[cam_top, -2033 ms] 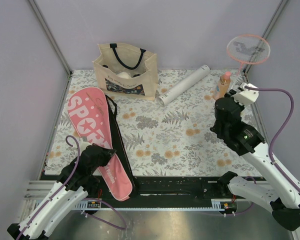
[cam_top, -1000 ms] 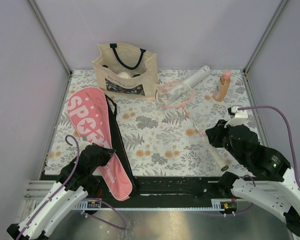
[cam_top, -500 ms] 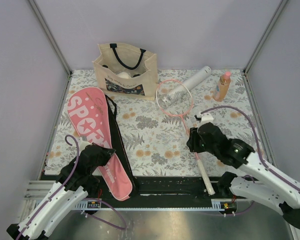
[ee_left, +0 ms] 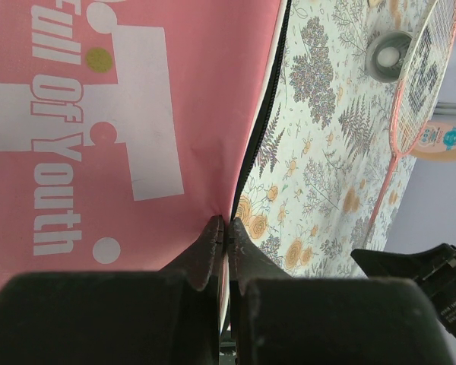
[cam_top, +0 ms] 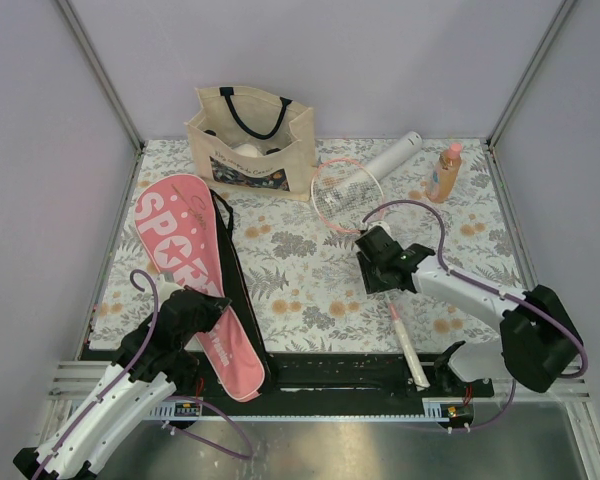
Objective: Pack up the badminton gear
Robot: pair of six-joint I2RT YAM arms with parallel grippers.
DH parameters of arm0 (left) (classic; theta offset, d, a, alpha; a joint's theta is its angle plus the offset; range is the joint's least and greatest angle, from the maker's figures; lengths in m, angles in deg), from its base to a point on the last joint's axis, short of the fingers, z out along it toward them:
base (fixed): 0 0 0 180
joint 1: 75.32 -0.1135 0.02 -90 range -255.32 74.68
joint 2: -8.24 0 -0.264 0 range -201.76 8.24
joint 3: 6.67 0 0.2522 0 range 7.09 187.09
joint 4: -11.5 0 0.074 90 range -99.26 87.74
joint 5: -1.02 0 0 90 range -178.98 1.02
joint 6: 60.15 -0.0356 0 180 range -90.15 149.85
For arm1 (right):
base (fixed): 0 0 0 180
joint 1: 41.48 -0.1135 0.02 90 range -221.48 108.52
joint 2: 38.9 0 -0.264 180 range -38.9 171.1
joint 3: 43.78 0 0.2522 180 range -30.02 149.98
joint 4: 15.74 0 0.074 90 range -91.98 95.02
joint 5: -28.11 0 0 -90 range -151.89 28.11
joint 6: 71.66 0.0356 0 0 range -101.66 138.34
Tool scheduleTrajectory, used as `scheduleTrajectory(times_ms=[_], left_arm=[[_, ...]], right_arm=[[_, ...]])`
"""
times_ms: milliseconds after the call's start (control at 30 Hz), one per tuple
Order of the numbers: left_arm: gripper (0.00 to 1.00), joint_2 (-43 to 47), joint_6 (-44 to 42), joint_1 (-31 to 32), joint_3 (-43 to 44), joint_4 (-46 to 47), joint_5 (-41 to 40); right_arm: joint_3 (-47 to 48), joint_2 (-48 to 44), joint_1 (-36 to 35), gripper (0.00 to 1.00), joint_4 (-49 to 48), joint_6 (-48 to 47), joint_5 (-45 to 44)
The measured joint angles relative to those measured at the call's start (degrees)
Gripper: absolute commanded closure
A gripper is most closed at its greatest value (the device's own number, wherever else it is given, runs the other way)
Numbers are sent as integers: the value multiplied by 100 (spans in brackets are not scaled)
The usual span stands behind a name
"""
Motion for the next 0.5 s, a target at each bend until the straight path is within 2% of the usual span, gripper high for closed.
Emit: scheduleTrajectory(times_ms=[67,167,233,267,500], left_arm=[[100,0,0,0,0,0,0],[100,0,0,0,0,0,0],[100,0,0,0,0,0,0],[100,0,0,0,0,0,0],[100,2,2,0,0,0,0]], right_arm=[[31,195,39,64,-79,-83,13],[140,417,92,87,-122,-205,9],[203,463,116,97,-105,-249,-35],[234,463,120,100,-107,-256,-44],[444,387,127,100,-74,-269,-140]])
